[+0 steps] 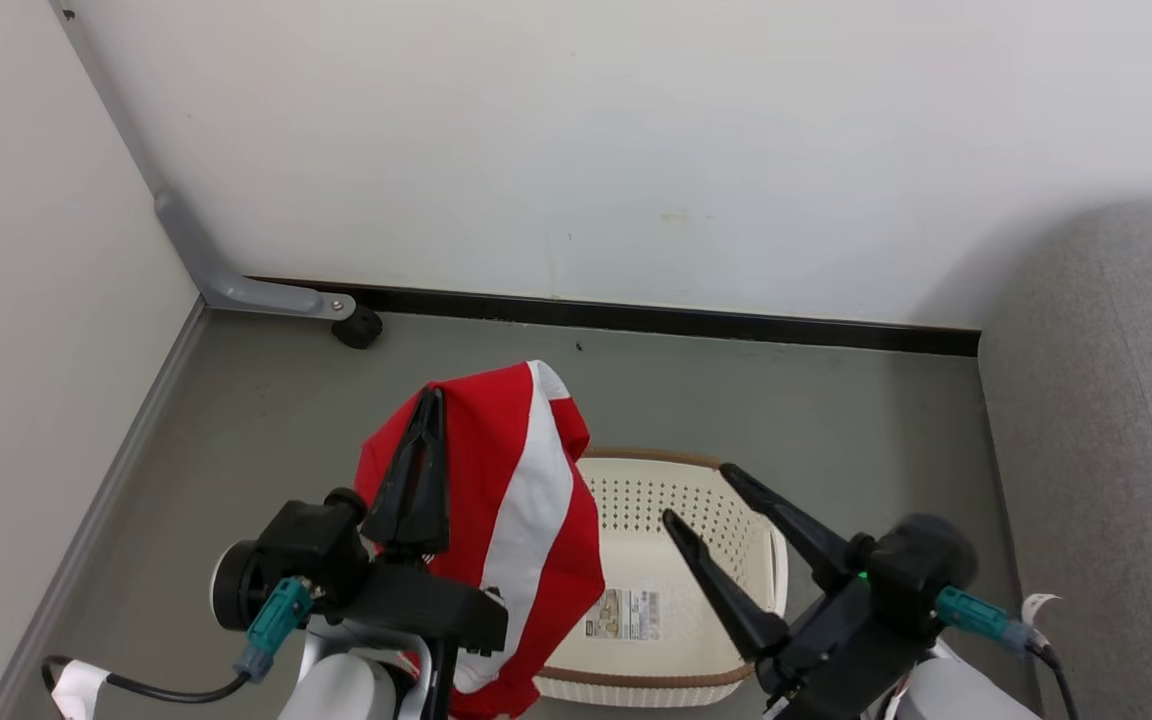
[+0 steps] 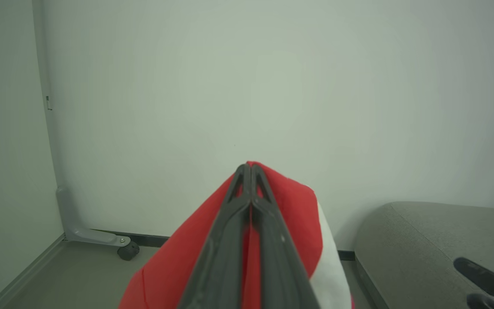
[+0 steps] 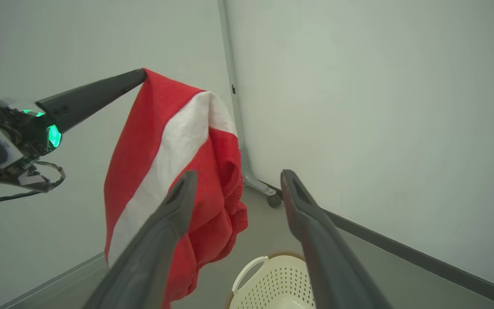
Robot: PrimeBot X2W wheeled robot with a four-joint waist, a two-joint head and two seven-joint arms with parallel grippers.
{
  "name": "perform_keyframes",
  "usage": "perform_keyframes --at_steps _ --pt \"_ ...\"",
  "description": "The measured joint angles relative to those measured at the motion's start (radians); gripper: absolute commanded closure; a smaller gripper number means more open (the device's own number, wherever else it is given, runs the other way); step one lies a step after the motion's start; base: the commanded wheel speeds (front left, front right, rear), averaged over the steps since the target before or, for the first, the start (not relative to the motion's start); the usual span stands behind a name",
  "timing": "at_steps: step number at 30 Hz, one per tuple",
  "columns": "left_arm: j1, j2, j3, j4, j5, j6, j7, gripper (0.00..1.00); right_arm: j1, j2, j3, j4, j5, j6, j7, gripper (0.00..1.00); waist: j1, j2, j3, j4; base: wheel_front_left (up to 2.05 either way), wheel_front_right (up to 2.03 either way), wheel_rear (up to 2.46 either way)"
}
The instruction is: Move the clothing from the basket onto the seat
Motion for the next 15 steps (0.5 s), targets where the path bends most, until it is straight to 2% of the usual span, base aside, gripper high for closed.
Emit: perform_keyframes --at_steps 3,15 --pt "-0.004 -0.003 -0.01 -0.011 0.008 0.0 0.012 1.0 -0.026 0.008 0.049 0.002 0.0 0.0 0.0 0.0 0.0 0.0 0.001 0.006 0.0 0.0 0.0" --pt "-0.046 -0.014 -0.1 -0.073 0.037 0.0 0.062 1.0 -0.162 0.016 0.12 0.056 0.0 0.0 0.0 0.0 0.0 0.0 0.029 0.045 0.0 0.0 0.0"
